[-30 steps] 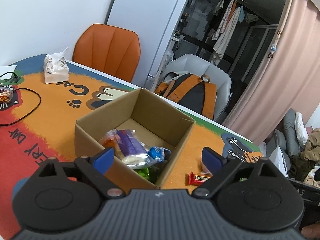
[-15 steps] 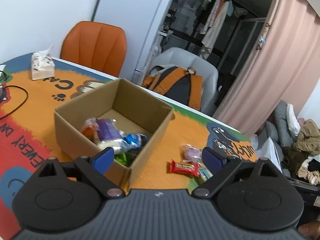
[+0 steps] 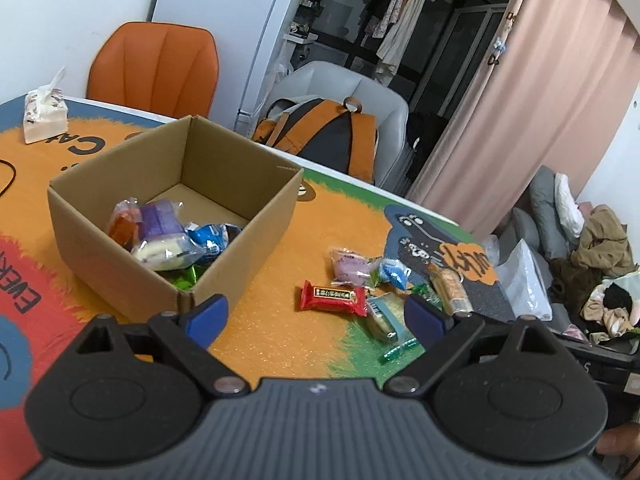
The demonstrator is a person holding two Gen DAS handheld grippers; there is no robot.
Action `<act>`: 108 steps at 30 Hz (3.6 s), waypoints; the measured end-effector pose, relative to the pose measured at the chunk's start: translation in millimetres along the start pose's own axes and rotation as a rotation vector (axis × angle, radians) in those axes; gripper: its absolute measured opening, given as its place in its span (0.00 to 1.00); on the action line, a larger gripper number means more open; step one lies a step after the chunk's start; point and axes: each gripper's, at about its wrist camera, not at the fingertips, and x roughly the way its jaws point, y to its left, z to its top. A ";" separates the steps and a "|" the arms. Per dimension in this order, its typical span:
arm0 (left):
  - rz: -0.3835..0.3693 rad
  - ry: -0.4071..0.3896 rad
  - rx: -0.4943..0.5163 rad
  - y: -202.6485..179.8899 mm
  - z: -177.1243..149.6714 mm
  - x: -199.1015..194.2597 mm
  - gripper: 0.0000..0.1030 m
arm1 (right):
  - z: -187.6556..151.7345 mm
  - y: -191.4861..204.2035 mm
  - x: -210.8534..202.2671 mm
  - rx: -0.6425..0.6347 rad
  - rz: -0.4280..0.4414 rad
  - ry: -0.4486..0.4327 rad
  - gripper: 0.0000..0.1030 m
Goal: Organize snacks
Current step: 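Move both tools back toward the snack pile, then grasp the round cookie packet with the right gripper, then lower the left gripper onto the red candy bar and close it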
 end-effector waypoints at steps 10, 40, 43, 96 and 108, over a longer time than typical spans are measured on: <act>-0.040 0.038 0.019 -0.3 -9.8 24.1 0.90 | -5.7 -2.0 19.5 -0.045 0.015 0.029 0.99; -0.034 0.077 -0.032 11.7 -15.4 72.3 0.70 | -20.0 6.7 99.2 -0.168 -0.044 0.139 0.51; -0.029 0.080 -0.033 7.0 -18.2 74.3 0.70 | -21.1 2.4 94.9 -0.155 -0.042 0.127 0.48; 0.012 0.075 0.037 -11.6 -25.1 117.8 0.00 | -29.4 -14.8 62.8 -0.080 -0.108 0.075 0.48; -0.011 0.052 0.048 -18.6 -16.0 110.1 0.15 | -29.7 -6.4 58.3 -0.087 -0.099 0.069 0.48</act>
